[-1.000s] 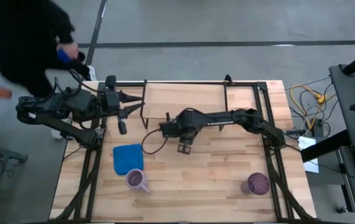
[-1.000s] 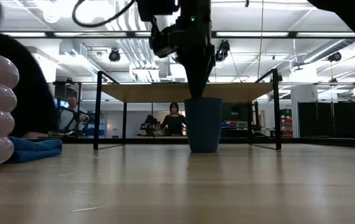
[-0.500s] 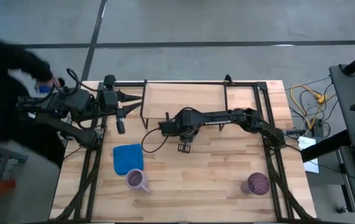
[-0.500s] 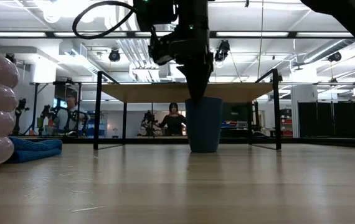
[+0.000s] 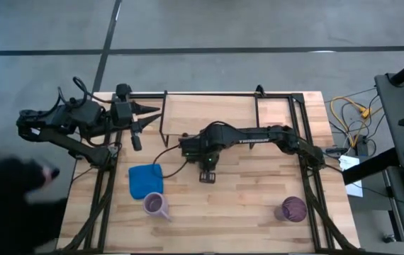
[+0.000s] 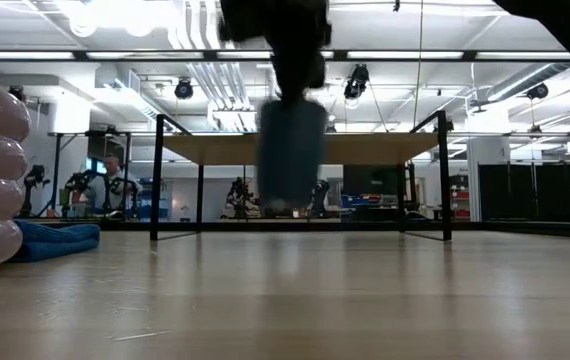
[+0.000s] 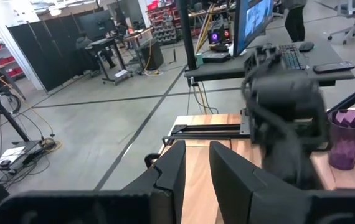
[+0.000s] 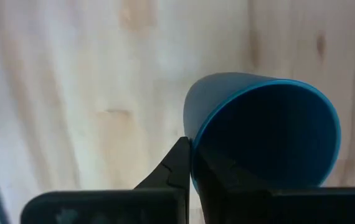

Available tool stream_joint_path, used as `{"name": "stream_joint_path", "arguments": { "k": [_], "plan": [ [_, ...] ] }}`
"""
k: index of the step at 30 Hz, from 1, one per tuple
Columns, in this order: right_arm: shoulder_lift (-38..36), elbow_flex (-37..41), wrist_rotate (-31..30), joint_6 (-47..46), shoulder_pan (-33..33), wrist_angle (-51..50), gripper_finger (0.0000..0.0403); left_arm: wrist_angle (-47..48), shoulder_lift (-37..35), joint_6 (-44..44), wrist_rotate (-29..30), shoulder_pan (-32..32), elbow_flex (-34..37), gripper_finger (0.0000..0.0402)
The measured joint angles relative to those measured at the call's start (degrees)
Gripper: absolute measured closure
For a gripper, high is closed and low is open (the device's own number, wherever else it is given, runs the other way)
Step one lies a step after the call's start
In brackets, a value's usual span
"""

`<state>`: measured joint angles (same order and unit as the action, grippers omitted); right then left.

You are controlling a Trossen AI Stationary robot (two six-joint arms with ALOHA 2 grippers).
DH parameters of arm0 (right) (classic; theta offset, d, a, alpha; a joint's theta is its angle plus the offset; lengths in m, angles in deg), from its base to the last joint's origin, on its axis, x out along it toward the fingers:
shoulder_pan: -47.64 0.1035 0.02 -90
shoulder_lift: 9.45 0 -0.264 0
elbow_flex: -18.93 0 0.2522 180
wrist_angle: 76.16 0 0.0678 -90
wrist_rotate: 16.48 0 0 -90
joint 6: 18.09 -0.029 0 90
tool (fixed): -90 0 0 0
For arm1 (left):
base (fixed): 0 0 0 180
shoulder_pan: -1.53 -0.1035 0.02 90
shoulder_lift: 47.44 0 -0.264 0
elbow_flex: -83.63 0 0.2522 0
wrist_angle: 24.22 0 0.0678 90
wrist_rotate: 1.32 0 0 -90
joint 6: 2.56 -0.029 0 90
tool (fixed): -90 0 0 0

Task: Stack small to large cups/mugs on shelf
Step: Put the blue cup on the shelf

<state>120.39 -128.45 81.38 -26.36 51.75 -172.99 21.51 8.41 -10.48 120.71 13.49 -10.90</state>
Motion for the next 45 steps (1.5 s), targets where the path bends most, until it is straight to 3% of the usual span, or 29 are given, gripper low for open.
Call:
{"name": "stream_joint_path", "arguments": {
  "k": [6,13,15,19,21,26,29,33,40,45],
  "plan": [
    [-6.6,-0.4,-2.3,3.9,0.8,9.1,0.0394,0.0,0.2,0.1,0.0,0.0,0.0,0.0343],
    [-15.1,-1.4,-25.2,11.6,-0.7,15.1,0.0394,-0.2,0.4,0.1,0.1,0.0,0.0,0.0343],
    [-17.1,-1.4,-27.4,12.8,-2.4,16.5,0.0394,-0.3,0.4,0.1,0.1,0.0,0.0,0.0343],
    [-19.6,-1.4,-27.0,12.2,-7.0,17.5,0.0394,-0.4,0.5,0.3,0.7,0.0,-0.2,0.0343],
    [-20.1,-1.4,-26.3,12.1,-9.4,17.1,0.0394,-0.2,0.6,1.7,3.8,0.0,-0.2,0.0343],
    [-19.8,-1.4,-12.6,9.8,-15.6,17.6,0.0394,1.1,0.4,4.7,13.4,0.0,-0.2,0.0343],
    [-18.1,-1.4,-10.4,10.0,-17.7,17.7,0.0394,1.5,0.2,4.7,16.2,-0.2,-0.2,0.0343],
    [-15.4,-1.4,-8.0,12.3,-18.8,17.8,0.0394,2.9,0.3,6.9,16.6,-1.6,0.5,0.0343],
    [-12.6,-1.4,-6.0,15.8,-18.7,18.7,0.0394,20.5,0.7,26.0,16.4,-6.5,0.7,0.0343],
    [-12.1,-1.4,-5.0,15.9,-18.8,20.3,0.0394,23.9,1.7,28.7,14.5,-9.8,2.5,0.0343]
  ]
}}
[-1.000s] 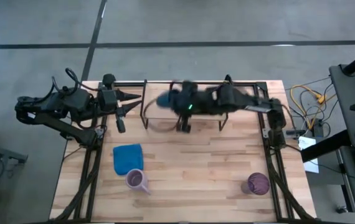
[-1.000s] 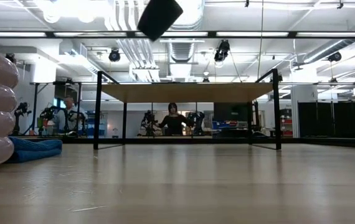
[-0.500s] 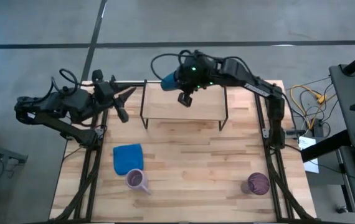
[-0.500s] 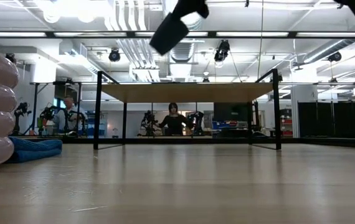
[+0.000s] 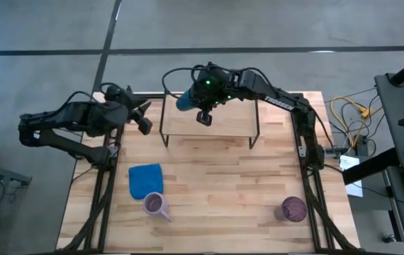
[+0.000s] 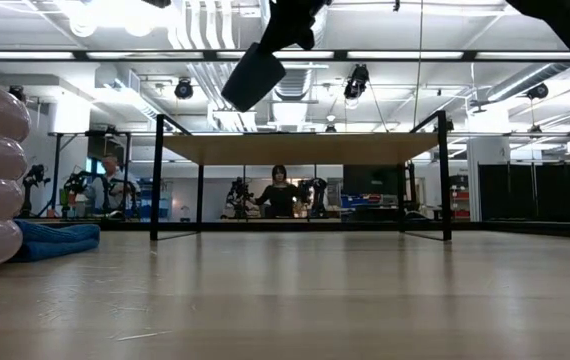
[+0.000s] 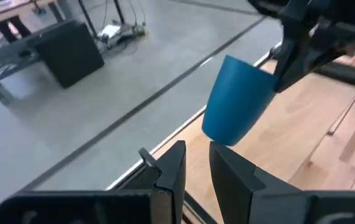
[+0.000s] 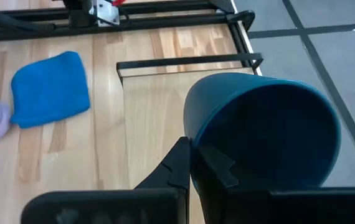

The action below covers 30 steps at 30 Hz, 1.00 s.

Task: Stack small to large cups/mugs on shelf
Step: Put the blue cup on the shelf

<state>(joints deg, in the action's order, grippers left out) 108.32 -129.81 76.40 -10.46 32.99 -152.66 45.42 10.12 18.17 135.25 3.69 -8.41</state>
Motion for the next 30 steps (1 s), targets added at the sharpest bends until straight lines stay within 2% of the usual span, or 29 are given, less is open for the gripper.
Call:
{"name": "stream_joint_path", "arguments": {
  "k": [4,7,14,20,24,30],
  "plan": [
    [0.7,0.0,4.3,0.0,0.1,2.9,0.0394,-2.8,1.7,0.1,-4.6,-3.1,3.0,0.0343],
    [1.2,0.0,4.7,0.0,0.3,3.5,0.0394,-5.3,3.3,0.0,-7.5,-4.7,5.6,0.0343],
    [2.0,0.0,5.0,-0.1,0.4,3.0,0.0394,-14.7,5.0,0.1,-10.4,-7.6,11.0,0.0343],
    [2.0,0.0,5.2,-0.1,0.8,3.0,0.0394,-16.5,5.4,1.9,-11.0,-11.3,14.7,0.0343],
    [2.0,0.0,8.2,-0.1,0.8,3.0,0.0394,-17.9,5.4,2.9,-13.1,-14.0,17.1,0.0343],
    [2.0,0.0,8.5,-0.1,0.8,3.4,0.0394,-27.3,5.4,2.9,-16.3,-15.9,21.0,0.0343]
  ]
}}
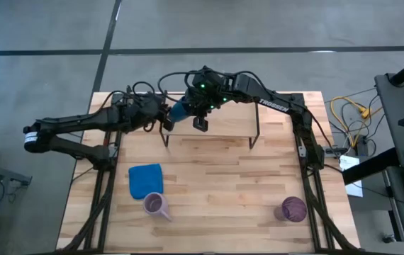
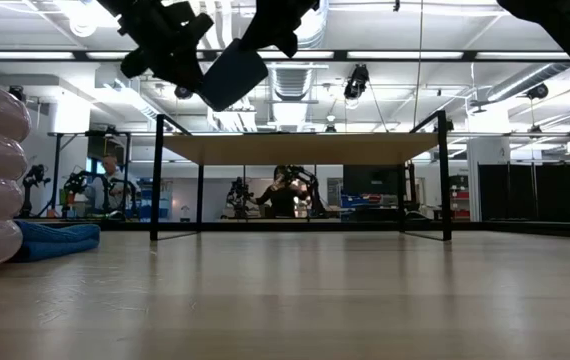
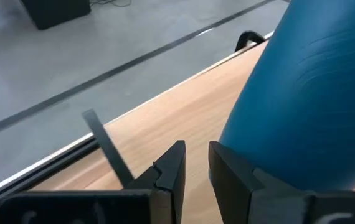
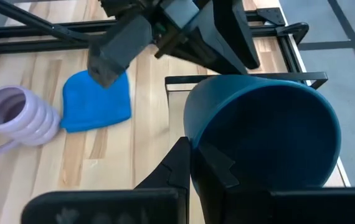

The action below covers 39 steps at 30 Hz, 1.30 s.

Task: Stack small to large cups/mugs on shelf
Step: Put the blue cup on the shelf

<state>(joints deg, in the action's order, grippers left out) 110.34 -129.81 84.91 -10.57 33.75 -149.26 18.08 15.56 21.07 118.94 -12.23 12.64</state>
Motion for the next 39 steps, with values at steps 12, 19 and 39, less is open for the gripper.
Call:
{"name": "stream_joint_path", "arguments": {
  "k": [12,19,39],
  "plan": [
    [0.7,0.1,0.2,-0.1,0.0,5.1,0.0394,-7.5,1.5,0.1,-4.3,-0.9,4.2,0.0343],
    [3.8,0.1,-1.3,-0.4,0.0,5.0,0.0394,-5.6,2.0,0.0,-4.3,-1.9,4.3,0.0343],
    [4.9,0.2,-2.6,0.0,0.0,5.7,0.0394,-4.1,1.4,-0.1,-4.2,-5.0,4.2,0.0343]
  ]
}}
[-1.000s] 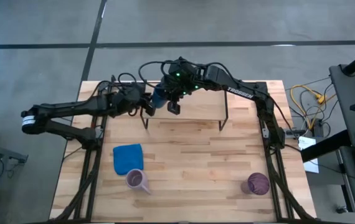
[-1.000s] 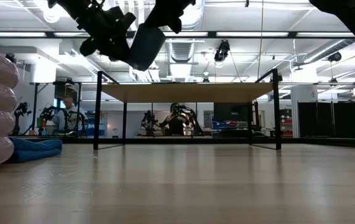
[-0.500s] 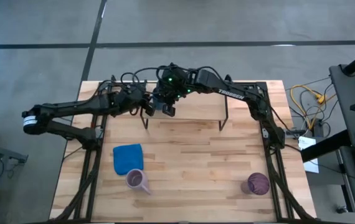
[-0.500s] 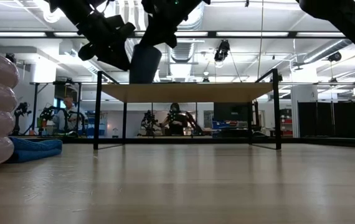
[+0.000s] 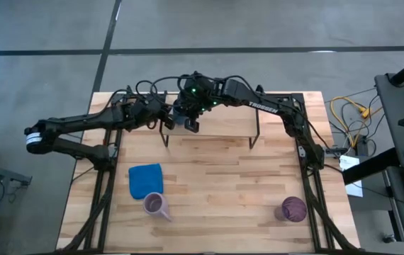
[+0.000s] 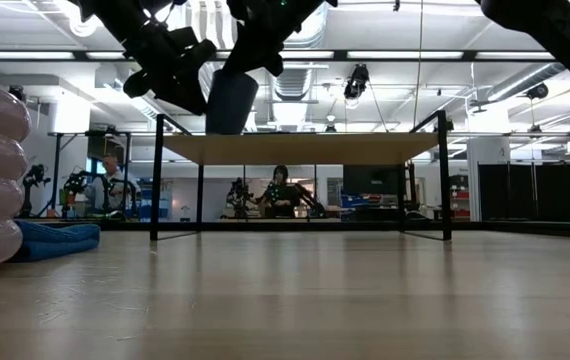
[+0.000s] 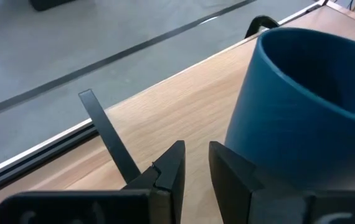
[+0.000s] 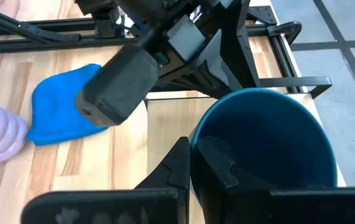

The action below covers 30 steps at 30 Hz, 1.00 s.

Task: Stack small to large cups/mugs on shelf
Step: Put the blue cup on the shelf, then put the light purple mug on the shelf

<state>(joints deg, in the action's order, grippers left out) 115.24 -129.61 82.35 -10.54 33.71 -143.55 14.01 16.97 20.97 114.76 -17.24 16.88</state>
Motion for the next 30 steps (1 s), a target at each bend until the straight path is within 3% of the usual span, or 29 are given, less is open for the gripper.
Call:
{"name": "stream_joint_path", "arguments": {
  "k": [10,30],
  "plan": [
    [1.5,0.0,0.1,-0.4,-0.1,0.8,0.0386,0.1,-1.2,-0.4,-0.1,0.0,-1.5,0.0343],
    [0.9,-0.1,0.1,-3.1,-0.1,3.5,0.0298,2.1,-5.6,-2.9,-0.3,0.0,-2.3,0.0343]
  ]
}}
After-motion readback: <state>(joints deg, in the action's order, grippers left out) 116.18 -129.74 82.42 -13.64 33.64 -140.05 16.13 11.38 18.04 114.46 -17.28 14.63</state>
